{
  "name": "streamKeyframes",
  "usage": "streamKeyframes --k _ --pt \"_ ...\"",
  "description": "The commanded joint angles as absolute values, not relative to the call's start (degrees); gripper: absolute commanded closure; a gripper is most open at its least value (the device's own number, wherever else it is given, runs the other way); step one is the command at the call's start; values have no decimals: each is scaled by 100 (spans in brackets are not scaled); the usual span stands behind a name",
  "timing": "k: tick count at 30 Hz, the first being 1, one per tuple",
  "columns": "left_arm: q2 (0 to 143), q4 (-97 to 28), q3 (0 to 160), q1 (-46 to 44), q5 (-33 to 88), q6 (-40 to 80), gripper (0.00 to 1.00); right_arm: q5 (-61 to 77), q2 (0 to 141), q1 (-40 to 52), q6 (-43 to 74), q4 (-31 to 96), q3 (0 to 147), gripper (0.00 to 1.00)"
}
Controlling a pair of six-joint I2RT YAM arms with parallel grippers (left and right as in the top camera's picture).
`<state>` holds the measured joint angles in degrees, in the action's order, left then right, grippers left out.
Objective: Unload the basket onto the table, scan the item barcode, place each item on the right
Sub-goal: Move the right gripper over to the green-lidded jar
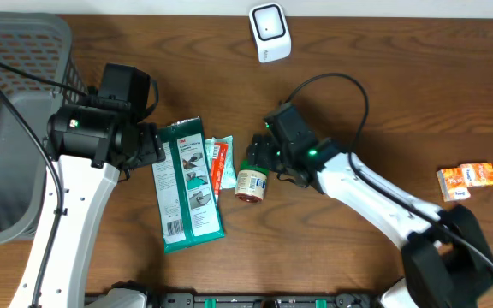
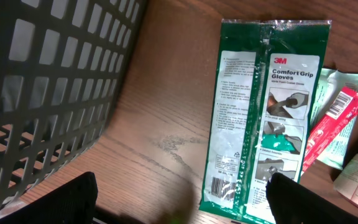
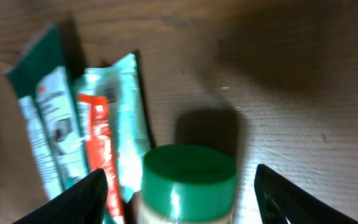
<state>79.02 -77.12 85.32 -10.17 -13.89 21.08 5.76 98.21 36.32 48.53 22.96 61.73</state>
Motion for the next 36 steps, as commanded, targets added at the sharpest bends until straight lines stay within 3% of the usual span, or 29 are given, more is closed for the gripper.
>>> streamKeyframes --k 1,11,21,24,26,36 --pt "7902 -7732 8549 -1004 -1463 2080 12 504 10219 3752 4974 2209 6132 30" --pt "7902 -7732 8552 -1004 -1466 2080 12 709 10307 3798 4971 2353 6139 36" --pt "7902 -7732 8549 -1004 -1463 2080 12 976 10309 3931 5308 2554 6139 22" --pt "7902 -7732 8549 -1004 -1463 2080 12 974 10309 3959 5398 2554 6139 8" --pt "7902 -7732 8552 -1004 -1463 2082 12 958 10309 3962 5398 2534 6139 4" --pt "7902 -7732 8552 -1004 -1466 2080 12 976 10309 3824 5365 2827 6139 1"
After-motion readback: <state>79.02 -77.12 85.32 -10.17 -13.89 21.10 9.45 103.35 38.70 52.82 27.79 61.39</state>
